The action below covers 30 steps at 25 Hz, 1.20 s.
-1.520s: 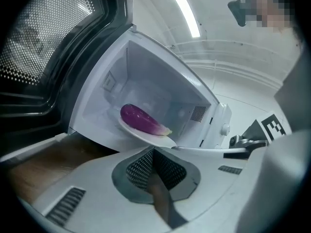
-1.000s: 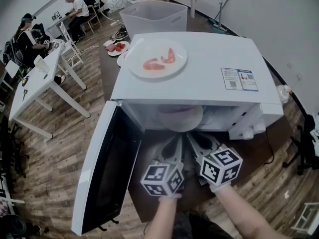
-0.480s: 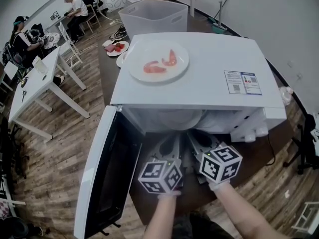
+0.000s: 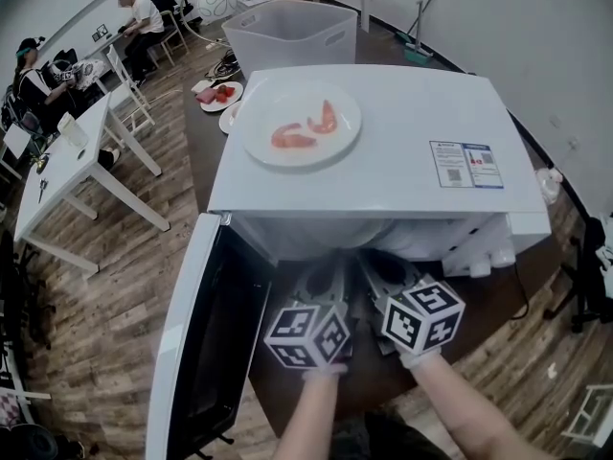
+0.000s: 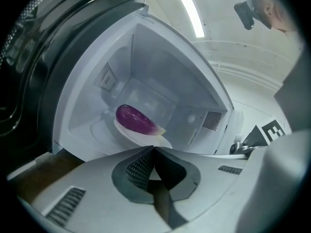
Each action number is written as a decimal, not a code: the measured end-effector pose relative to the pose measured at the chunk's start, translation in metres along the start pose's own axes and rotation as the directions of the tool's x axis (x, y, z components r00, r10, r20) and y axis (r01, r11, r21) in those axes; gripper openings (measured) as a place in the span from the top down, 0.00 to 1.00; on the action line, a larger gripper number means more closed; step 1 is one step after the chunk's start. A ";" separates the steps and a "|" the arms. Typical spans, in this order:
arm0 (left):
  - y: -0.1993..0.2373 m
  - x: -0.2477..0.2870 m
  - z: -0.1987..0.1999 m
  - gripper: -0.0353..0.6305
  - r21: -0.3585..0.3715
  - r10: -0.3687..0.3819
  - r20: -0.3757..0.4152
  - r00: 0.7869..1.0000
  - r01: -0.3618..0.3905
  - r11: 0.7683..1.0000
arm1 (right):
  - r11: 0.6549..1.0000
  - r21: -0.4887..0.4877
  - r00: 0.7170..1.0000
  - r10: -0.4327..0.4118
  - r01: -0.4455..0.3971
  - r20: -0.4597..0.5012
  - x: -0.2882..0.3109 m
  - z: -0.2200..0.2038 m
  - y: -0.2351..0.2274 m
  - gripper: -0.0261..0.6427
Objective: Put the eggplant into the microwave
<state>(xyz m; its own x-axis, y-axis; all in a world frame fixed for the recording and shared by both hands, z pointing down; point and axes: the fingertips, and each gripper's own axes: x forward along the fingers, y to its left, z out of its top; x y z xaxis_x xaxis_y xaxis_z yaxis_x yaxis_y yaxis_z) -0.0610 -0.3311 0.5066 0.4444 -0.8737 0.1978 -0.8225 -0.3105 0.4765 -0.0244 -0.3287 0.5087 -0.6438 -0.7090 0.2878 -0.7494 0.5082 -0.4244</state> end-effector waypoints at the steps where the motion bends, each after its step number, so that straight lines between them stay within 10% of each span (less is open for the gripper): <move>1: 0.000 0.001 0.000 0.94 0.002 -0.001 -0.002 1.000 0.001 1.000 | 1.000 0.002 1.000 0.000 0.000 0.003 0.000 0.001 0.000 0.96; 30: -0.016 0.005 0.006 0.94 0.057 -0.038 0.017 0.999 0.037 0.998 | 0.998 -0.032 0.997 0.048 -0.046 0.057 -0.010 0.006 0.005 0.96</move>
<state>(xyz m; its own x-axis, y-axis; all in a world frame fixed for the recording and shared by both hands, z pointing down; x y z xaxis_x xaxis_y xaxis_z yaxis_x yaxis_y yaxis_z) -0.0482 -0.3325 0.4953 0.4691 -0.8676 0.1649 -0.8246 -0.3634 0.4336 -0.0209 -0.3220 0.4989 -0.6692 -0.7104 0.2180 -0.7234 0.5557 -0.4099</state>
